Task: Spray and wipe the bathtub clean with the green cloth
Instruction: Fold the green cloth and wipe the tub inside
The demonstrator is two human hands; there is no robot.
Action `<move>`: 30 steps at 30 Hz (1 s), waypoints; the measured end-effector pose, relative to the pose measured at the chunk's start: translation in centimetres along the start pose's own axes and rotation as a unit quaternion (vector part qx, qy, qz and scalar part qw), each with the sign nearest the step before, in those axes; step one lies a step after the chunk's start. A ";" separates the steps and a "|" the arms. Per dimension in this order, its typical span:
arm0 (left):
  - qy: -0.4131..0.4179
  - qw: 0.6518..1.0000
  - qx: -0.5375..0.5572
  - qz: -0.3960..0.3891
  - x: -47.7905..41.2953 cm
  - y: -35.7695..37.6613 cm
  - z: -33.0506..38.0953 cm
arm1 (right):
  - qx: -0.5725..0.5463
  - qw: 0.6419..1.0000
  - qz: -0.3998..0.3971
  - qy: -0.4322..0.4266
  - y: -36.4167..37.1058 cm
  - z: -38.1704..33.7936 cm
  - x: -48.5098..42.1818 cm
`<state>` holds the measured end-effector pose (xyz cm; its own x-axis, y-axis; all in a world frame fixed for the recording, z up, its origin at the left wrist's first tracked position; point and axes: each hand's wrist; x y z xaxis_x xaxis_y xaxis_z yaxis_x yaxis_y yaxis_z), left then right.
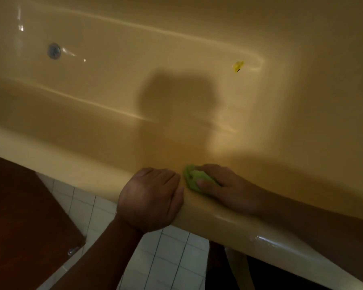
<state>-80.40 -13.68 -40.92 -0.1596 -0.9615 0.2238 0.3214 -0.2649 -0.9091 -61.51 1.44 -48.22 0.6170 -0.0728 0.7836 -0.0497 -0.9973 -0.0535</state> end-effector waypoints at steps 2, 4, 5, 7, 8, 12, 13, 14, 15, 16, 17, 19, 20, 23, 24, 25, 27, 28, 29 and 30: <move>-0.003 1.000 0.003 -0.006 0.1 -0.1 -0.4 | 0.014 0.999 -0.038 -0.024 -0.6 -0.3 2.6; -0.005 1.000 0.008 -0.006 0.2 -0.2 -0.7 | 0.023 0.998 -0.058 -0.022 -1.5 0.8 1.8; -0.005 1.000 0.009 -0.005 0.2 -0.2 -1.0 | 0.028 0.998 -0.054 -0.017 -1.7 2.0 0.2; -0.006 1.000 0.014 -0.002 0.3 -0.5 -1.2 | 0.046 0.998 -0.032 0.016 -2.1 5.6 -4.3; -0.006 1.000 0.013 0.000 0.4 -0.4 -1.3 | 0.068 0.997 -0.015 0.046 -2.4 7.5 -6.7; -0.017 1.000 0.005 0.002 0.9 -0.4 -1.9 | 0.209 0.949 0.086 0.220 -2.4 11.7 -14.0; -0.020 1.000 0.000 0.002 0.9 -0.4 -2.1 | 0.212 0.941 0.091 0.247 -1.9 11.1 -14.9; -0.021 1.000 -0.004 0.000 0.9 -0.4 -2.1 | 0.189 0.948 0.079 0.244 -1.5 9.9 -15.3; -0.022 1.000 -0.006 -0.003 0.9 -0.4 -2.1 | 0.147 0.965 0.055 0.210 -1.2 8.1 -14.9; -0.024 1.000 -0.006 -0.005 0.9 -0.5 -2.1 | 0.110 0.980 0.032 0.166 -0.9 6.1 -13.6; -0.027 1.000 -0.005 -0.005 0.8 -0.7 -2.0 | 0.078 0.990 0.015 0.117 -0.6 4.1 -11.7; -0.034 0.999 -0.001 -0.008 0.6 -0.9 -2.0 | 0.033 0.998 -0.020 0.051 -0.4 0.1 -5.5; -0.036 0.999 0.003 -0.014 0.6 -0.9 -2.1 | 0.029 0.999 -0.031 0.029 -0.2 -1.3 -2.2; -0.041 0.999 0.005 -0.035 0.5 -1.1 -2.2 | 0.013 0.999 -0.044 -0.007 -0.3 -1.9 3.5; -0.040 0.998 0.005 -0.041 0.5 -1.1 -2.2 | -0.002 0.999 -0.041 -0.001 -0.8 -1.5 3.7; -0.040 0.998 0.007 -0.044 0.4 -1.1 -2.2 | -0.001 0.999 -0.032 0.011 -1.3 -0.6 3.3; -0.037 0.998 0.009 -0.045 0.4 -1.2 -2.2 | 0.039 0.998 -0.005 0.054 -2.0 2.9 0.7; -0.035 0.998 0.008 -0.043 0.4 -1.1 -2.3 | 0.075 0.993 0.016 0.085 -2.4 5.4 -1.1; -0.033 0.999 0.005 -0.042 0.4 -1.1 -2.3 | 0.118 0.985 0.040 0.122 -2.9 7.8 -2.9; -0.031 0.999 0.000 -0.040 0.4 -1.1 -2.3 | 0.169 0.970 0.057 0.167 -3.3 9.7 -4.6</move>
<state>-82.98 -13.61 -40.69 -0.1260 -0.9401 0.3166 0.3100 -0.3405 -0.8877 -56.61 4.98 -57.67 0.3319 -0.2328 0.9141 0.1921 -0.9321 -0.3071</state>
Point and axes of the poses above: each hand's wrist, its own x-axis away from the middle knuckle, its own y-axis out of the palm, z = x × y, and after that the axes turned 13 degrees about y, right-handed
